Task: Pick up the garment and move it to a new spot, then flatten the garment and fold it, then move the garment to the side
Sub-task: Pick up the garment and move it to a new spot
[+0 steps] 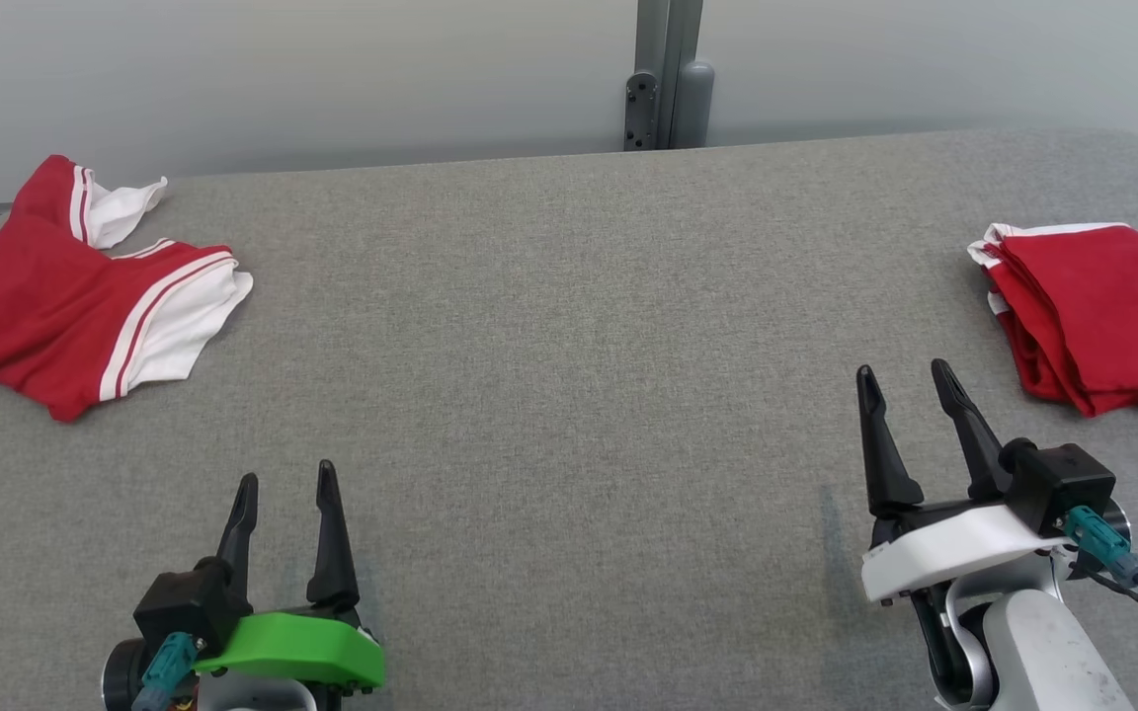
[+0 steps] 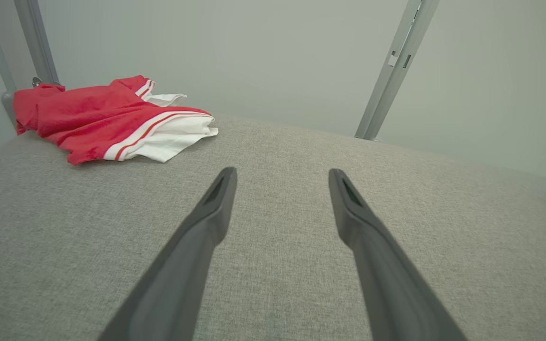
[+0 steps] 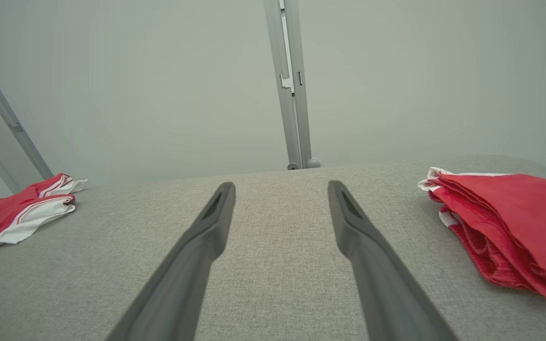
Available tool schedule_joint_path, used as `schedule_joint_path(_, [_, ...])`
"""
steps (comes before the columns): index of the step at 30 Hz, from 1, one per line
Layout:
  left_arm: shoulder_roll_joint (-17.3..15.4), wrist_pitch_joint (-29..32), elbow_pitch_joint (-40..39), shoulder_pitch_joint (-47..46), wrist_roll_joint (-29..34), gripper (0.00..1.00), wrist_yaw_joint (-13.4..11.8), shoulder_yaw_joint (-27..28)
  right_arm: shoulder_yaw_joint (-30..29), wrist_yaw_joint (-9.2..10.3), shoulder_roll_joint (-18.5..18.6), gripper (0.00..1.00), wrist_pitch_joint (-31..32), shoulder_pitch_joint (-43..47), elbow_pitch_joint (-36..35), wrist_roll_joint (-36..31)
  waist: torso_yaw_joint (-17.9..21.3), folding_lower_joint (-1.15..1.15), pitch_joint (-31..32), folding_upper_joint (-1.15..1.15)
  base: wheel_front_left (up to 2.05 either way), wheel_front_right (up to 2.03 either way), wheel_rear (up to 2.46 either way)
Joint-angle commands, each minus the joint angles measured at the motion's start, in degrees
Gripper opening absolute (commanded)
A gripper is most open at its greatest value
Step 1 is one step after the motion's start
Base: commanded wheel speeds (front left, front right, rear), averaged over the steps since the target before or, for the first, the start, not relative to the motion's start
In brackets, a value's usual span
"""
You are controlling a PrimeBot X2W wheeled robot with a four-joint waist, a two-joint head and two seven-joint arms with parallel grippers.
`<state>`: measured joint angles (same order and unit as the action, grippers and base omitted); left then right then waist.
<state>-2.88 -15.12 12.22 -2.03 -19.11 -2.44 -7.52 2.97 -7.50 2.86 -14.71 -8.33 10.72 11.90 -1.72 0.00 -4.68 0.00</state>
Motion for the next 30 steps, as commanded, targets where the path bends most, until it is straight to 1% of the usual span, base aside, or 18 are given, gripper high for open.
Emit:
schedule_joint_path(1, [0.0, 0.0, 0.1, -0.6, -0.5, 1.00, 0.2, -0.1, 0.1, 0.02, 0.1, 1.00, 0.1, 0.8, 0.1, -0.4, 0.0, 0.00, 0.0, 0.00, 0.00, 0.00, 0.00])
schedule_joint_path(5, [0.0, 0.0, 0.3, -0.9, -0.7, 1.00, 0.2, -0.4, 0.1, 0.02, 0.1, 1.00, 0.3, 1.1, -0.1, -0.5, -1.1, 0.00, 0.3, 0.00, 0.00, 0.00, 0.00])
schedule_joint_path(8, [0.0, 0.0, 0.2, -1.1, -0.6, 1.00, 0.1, -0.7, 0.4, 0.02, 0.1, 1.00, 0.4, 1.2, -0.8, -0.8, -3.7, 0.00, 0.4, 0.00, 0.00, 0.00, 0.00])
schedule_joint_path(12, [-0.1, 0.0, 0.0, -1.2, -0.5, 1.00, 0.0, -0.6, 0.5, 0.02, 0.1, 1.00, 0.7, 1.5, -1.7, -1.1, -9.2, 0.00, 0.4, 0.00, 0.00, 0.00, 0.00])
schedule_joint_path(18, [-0.1, 0.0, -0.2, -0.7, -0.8, 1.00, -0.1, -0.3, 1.0, 0.02, 0.1, 1.00, 1.5, 1.7, -2.9, -1.8, -19.5, 0.00, 0.7, 0.00, 0.00, 0.00, 0.00])
schedule_joint_path(21, [-0.1, 0.0, -0.3, 0.0, -0.9, 1.00, -0.1, 0.0, 1.6, 0.02, 0.1, 1.00, 1.6, 1.7, -2.6, -1.8, -24.0, 0.00, 1.0, 0.00, 0.00, 0.00, 0.00])
schedule_joint_path(25, [-0.1, 0.0, -0.4, 0.8, -0.8, 1.00, -0.1, 0.3, 2.9, 0.02, 0.1, 1.00, 1.8, 1.7, -2.5, -1.2, -28.7, 0.00, 1.4, 0.00, 0.00, 0.00, 0.00])
schedule_joint_path(30, [0.0, 0.0, -2.6, 2.7, -1.2, 1.00, -1.1, 2.5, 6.4, 0.02, 0.2, 1.00, 2.4, -0.9, -1.4, -0.8, -29.4, 0.00, 0.6, 0.00, 0.00, 0.00, 0.00])
